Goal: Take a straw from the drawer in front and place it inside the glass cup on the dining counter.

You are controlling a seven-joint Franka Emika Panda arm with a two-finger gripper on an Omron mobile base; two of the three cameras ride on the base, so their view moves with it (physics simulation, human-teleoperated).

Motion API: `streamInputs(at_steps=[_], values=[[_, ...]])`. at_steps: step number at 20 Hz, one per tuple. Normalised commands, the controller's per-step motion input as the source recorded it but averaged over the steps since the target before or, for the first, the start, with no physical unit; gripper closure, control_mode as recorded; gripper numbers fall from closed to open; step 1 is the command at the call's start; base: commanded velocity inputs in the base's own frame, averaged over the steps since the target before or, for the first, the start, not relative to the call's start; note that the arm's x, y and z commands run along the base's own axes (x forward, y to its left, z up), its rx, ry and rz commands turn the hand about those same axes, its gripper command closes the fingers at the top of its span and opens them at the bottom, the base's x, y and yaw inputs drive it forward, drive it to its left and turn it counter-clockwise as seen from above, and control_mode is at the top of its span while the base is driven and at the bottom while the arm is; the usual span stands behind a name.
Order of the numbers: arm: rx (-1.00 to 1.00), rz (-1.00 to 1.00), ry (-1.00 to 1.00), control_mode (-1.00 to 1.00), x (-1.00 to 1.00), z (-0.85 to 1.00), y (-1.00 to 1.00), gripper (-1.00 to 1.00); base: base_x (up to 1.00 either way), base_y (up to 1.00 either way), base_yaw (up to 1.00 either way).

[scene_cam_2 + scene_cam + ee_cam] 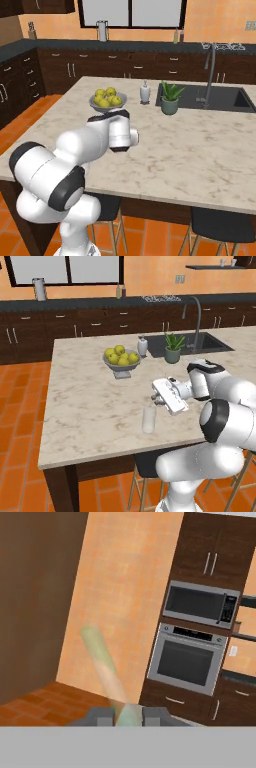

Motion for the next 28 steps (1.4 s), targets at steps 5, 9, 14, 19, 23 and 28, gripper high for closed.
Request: streamInputs(at_steps=[5, 9, 14, 19, 23, 28], values=[[0.05, -0.07, 0.10, -1.00, -0.05, -0.17, 0.00, 1.00, 0.00, 0.00, 0.00], [0.08, -0.07, 0.09, -1.00, -0.19, -0.01, 0.00, 1.00, 0.00, 0.00, 0.00], [0.07, -0.08, 0.06, -1.00, -0.19, 0.00, 0.00, 1.00, 0.00, 0.00, 0.00], [0.01, -0.11, 0.06, -1.00, 0.00, 0.06, 0.00, 1.00, 0.00, 0.00, 0.00], [0.00, -0.12, 0.05, -1.00, -0.04, 0.22, 0.01, 1.00, 0.00, 0.00, 0.00], [0.00, -0.11, 0.07, -1.00, -0.05, 0.17, 0.08, 1.00, 0.00, 0.00, 0.00]])
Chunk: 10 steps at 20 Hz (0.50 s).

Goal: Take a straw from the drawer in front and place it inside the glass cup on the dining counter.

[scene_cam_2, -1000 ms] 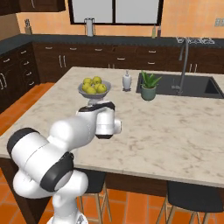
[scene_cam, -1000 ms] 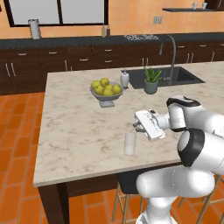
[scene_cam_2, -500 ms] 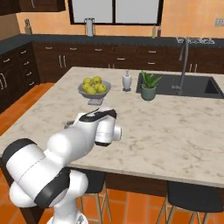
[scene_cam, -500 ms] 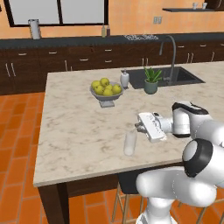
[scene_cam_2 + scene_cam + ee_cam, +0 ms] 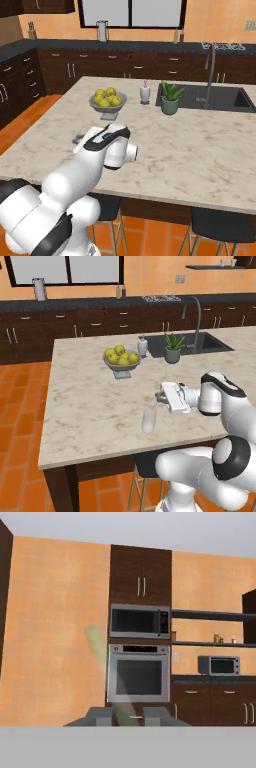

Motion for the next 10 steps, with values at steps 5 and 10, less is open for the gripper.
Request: streamInputs(at_steps=[5, 10], values=[[0.01, -0.07, 0.13, -1.00, 0.15, 0.00, 0.14, 1.00, 0.00, 0.00, 0.00], [0.01, -0.02, 0.06, -1.00, 0.39, 0.00, 0.01, 1.00, 0.00, 0.00, 0.00]])
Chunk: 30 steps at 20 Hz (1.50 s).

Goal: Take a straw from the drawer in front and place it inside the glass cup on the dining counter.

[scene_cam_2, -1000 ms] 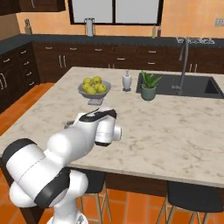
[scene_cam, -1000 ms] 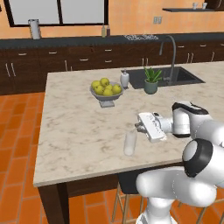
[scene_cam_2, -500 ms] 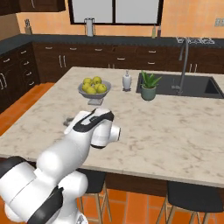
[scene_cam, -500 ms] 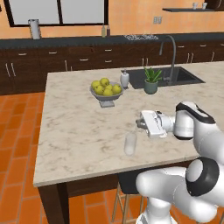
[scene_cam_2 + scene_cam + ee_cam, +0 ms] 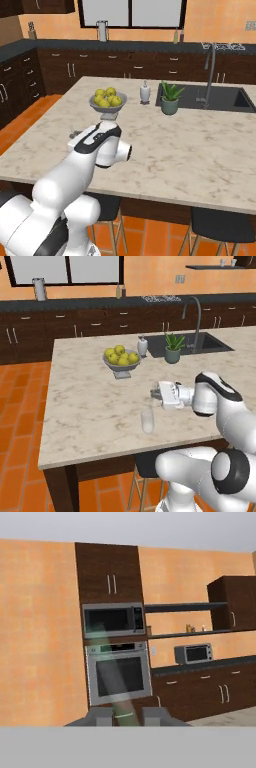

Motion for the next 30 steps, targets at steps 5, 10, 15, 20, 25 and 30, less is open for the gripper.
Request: streamInputs(at_steps=[5, 10, 15, 20, 25, 30], values=[[0.00, -0.03, 0.00, -1.00, 0.04, 0.16, -0.01, 1.00, 0.00, 0.00, 0.00], [0.00, -0.03, 0.00, -1.00, 0.00, 0.12, -0.12, 1.00, 0.00, 0.00, 0.00], [0.00, -0.03, 0.01, -1.00, 0.07, 0.01, -0.03, 1.00, 0.00, 0.00, 0.00], [0.00, 0.00, 0.01, -1.00, 0.47, -0.10, 0.00, 1.00, 0.00, 0.00, 0.00], [0.00, 0.00, 0.00, -1.00, 0.39, -0.24, -0.01, 1.00, 0.00, 0.00, 0.00], [-0.01, 0.00, 0.00, -1.00, 0.01, -0.22, -0.08, 1.00, 0.00, 0.00, 0.00]])
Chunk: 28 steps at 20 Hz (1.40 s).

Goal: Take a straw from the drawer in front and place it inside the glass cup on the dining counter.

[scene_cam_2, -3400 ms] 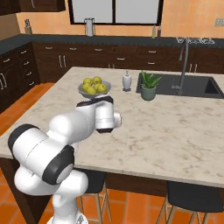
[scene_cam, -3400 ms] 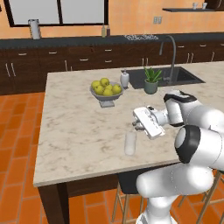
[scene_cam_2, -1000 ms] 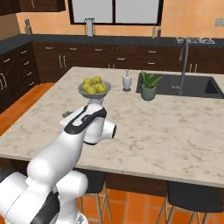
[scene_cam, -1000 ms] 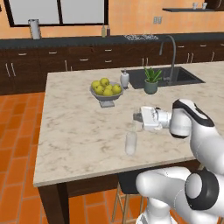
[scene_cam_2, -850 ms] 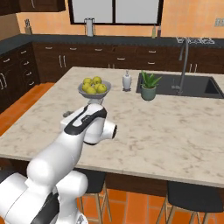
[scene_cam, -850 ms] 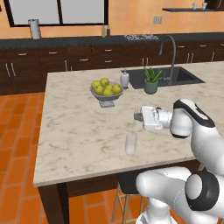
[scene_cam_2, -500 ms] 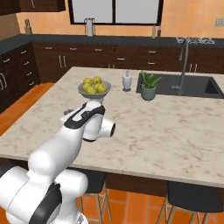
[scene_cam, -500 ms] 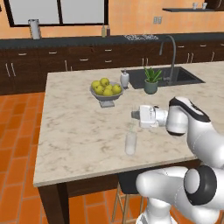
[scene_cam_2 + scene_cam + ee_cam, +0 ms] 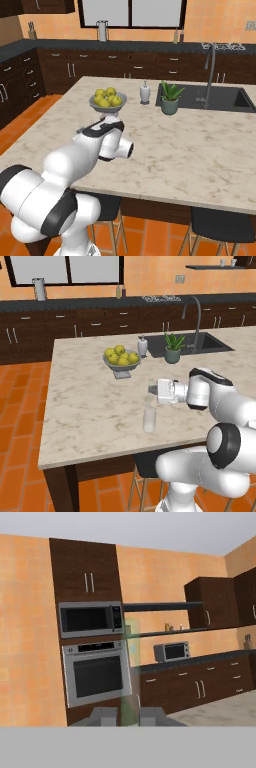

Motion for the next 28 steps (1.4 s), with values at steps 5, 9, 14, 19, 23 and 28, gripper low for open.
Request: streamInputs(at_steps=[5, 9, 14, 19, 23, 28], values=[[0.00, 0.00, 0.00, -1.00, 0.10, -0.16, -0.12, 1.00, 0.00, 0.00, 0.00], [0.00, 0.00, 0.00, -1.00, 0.10, -0.13, 0.00, 1.00, 0.00, 0.00, 0.00], [0.00, 0.00, 0.00, -1.00, 0.02, -0.22, 0.00, 1.00, 0.00, 0.00, 0.00], [0.00, 0.00, 0.00, -1.00, 0.00, -0.31, 0.00, 1.00, 0.00, 0.00, 0.00], [0.00, 0.00, 0.00, -1.00, -0.01, -0.38, 0.00, 1.00, 0.00, 0.00, 0.00], [0.00, 0.00, 0.00, -1.00, -0.01, -0.15, 0.00, -1.00, 0.00, 0.00, 0.00]])
